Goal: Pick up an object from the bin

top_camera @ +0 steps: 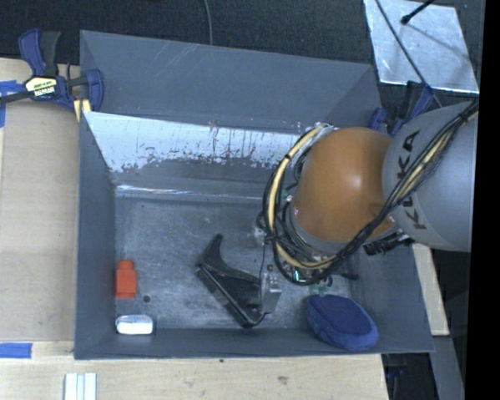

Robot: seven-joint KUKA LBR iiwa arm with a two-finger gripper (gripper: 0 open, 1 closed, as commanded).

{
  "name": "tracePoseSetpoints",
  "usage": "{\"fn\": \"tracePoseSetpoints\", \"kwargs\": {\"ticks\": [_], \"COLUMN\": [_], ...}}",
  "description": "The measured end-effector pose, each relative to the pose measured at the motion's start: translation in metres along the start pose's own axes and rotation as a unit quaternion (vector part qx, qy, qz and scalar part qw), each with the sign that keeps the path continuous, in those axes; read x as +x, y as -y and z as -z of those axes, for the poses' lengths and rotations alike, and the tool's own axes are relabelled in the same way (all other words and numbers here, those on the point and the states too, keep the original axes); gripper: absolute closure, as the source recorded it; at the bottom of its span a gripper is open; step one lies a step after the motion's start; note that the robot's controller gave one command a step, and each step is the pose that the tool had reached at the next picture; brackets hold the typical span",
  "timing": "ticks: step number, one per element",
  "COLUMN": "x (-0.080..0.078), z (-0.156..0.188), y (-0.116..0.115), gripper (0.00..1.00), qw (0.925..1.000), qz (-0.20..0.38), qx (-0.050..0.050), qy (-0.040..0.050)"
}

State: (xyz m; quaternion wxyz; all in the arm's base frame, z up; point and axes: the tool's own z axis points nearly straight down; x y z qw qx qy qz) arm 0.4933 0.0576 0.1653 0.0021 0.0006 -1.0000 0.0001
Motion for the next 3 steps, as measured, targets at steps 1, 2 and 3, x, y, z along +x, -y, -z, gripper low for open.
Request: {"fn": "tracePoseSetpoints", "kwargs": {"ticks": [1, 2, 3], "x": [0.0, 0.0, -0.014], "z": [-0.09, -0.09, 0.053], "y": [-0.016, -0.017, -0.037], "gripper": [0.0, 1.0, 1.0], "qw": [0.9816, 0.9816, 0.9824], "qz": [-0.191, -0.191, -0.187], "qx": [0.0, -0.001, -0.001], "qy": [-0.0064, -0.0058, 0.0047]}}
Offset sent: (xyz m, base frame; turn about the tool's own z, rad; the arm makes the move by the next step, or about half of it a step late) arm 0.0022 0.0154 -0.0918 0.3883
